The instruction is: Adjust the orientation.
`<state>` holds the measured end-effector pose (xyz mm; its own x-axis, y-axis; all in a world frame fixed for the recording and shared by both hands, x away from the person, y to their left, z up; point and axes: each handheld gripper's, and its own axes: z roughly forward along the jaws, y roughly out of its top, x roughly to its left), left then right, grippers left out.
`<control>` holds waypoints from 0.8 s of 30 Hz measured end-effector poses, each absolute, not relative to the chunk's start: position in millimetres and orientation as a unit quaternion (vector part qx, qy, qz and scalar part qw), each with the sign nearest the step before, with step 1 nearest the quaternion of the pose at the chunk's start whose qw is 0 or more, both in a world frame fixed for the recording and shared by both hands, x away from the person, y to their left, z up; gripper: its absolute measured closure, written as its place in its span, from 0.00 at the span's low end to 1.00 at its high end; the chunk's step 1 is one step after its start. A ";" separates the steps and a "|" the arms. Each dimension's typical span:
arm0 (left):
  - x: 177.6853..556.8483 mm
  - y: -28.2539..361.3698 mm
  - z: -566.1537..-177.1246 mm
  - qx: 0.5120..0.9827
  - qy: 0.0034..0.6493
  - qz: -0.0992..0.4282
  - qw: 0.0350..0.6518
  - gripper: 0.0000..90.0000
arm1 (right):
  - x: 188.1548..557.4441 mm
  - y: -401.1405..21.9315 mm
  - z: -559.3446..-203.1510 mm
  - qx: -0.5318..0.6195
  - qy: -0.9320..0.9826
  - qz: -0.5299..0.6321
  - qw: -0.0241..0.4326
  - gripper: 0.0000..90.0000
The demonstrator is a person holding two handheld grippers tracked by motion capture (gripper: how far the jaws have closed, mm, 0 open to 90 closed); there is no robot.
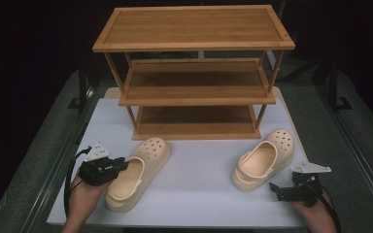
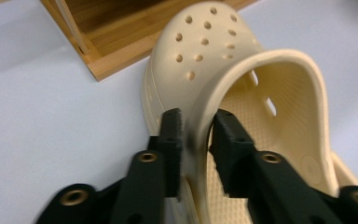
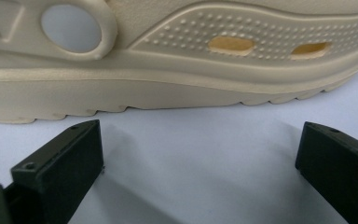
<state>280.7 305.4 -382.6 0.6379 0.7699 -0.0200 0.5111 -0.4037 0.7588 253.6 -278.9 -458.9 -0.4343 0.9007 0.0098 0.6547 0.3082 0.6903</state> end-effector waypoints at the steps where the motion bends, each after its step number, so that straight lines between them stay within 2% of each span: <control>1: 280.9 308.6 -380.4 0.819 0.391 0.167 0.385 0.70 | 253.7 -278.9 -458.8 0.495 0.785 0.317 0.194 0.00; 4: 280.1 323.7 -374.4 0.808 0.401 0.169 0.396 0.56 | 253.6 -278.9 -458.9 0.495 0.785 0.317 0.194 0.00; 7: 277.9 339.0 -371.5 0.801 0.411 0.173 0.399 0.46 | 253.5 -279.0 -459.0 0.495 0.785 0.317 0.195 0.00; 11: 277.4 352.5 -372.9 0.799 0.422 0.174 0.391 0.33 | 253.5 -279.0 -459.0 0.495 0.785 0.318 0.195 0.00; 12: 277.7 356.5 -374.3 0.798 0.426 0.178 0.387 0.33 | 253.5 -279.0 -459.0 0.495 0.785 0.318 0.195 0.00; 15: 280.5 371.3 -386.3 0.796 0.447 0.182 0.365 0.18 | 253.5 -279.0 -459.0 0.494 0.785 0.318 0.195 0.00; 18: 283.0 377.4 -394.4 0.794 0.459 0.184 0.354 0.13 | 253.5 -279.0 -459.0 0.494 0.785 0.317 0.195 0.00; 21: 289.6 387.9 -411.9 0.790 0.485 0.176 0.330 0.00 | 253.4 -279.0 -459.0 0.494 0.785 0.318 0.195 0.00; 24: 292.1 388.7 -424.5 0.797 0.487 0.173 0.313 0.00 | 253.3 -278.9 -459.0 0.494 0.785 0.318 0.195 0.00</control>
